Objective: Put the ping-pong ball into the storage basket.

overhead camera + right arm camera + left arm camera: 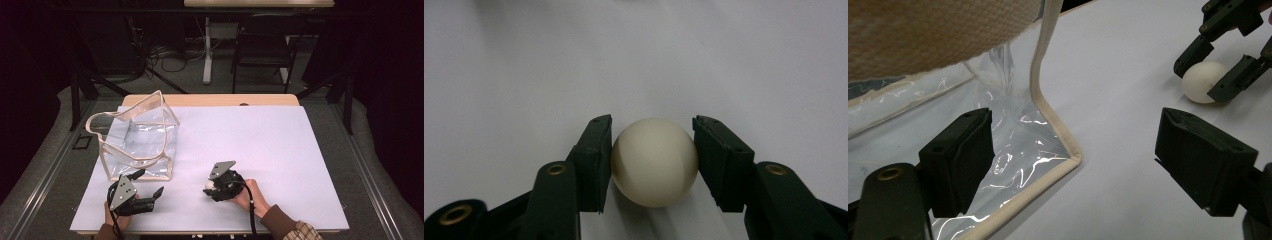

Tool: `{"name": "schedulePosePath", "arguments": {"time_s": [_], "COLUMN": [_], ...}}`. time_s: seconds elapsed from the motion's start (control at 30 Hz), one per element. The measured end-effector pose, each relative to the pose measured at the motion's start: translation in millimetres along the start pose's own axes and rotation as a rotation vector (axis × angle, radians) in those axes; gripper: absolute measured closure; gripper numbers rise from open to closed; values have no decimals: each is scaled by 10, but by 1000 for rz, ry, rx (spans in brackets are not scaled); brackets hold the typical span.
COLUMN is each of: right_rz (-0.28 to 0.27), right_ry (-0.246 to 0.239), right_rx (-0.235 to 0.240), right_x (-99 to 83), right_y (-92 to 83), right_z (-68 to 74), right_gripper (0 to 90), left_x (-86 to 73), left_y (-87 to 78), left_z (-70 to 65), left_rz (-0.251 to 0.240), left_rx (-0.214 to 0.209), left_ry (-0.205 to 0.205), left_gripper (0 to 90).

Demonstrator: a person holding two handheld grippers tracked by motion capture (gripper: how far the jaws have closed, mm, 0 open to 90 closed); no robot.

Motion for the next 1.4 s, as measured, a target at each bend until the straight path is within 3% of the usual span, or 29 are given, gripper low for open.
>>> {"name": "schedulePosePath", "arguments": {"time_s": [1.4], "right_rz": [-78], "right_ry": [-11], "right_rx": [-66], "right_x": [144], "right_y": [-343], "right_z": [-106], "right_gripper": [509], "left_x": [3], "left_y": [-10], "left_z": [-8], "left_rz": [-2], "left_rx": [-3], "left_ry": [7], "left_gripper": [159]}}
Point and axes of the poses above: each handheld gripper's, and its own axes: y roughly forward along the jaws, x roughly out of its top, z roughly to its left, the point moved 5 cm from there along y, roughly forward along the jaws, and after that the axes turned 9 degrees about -x, right-handed, at the moved point
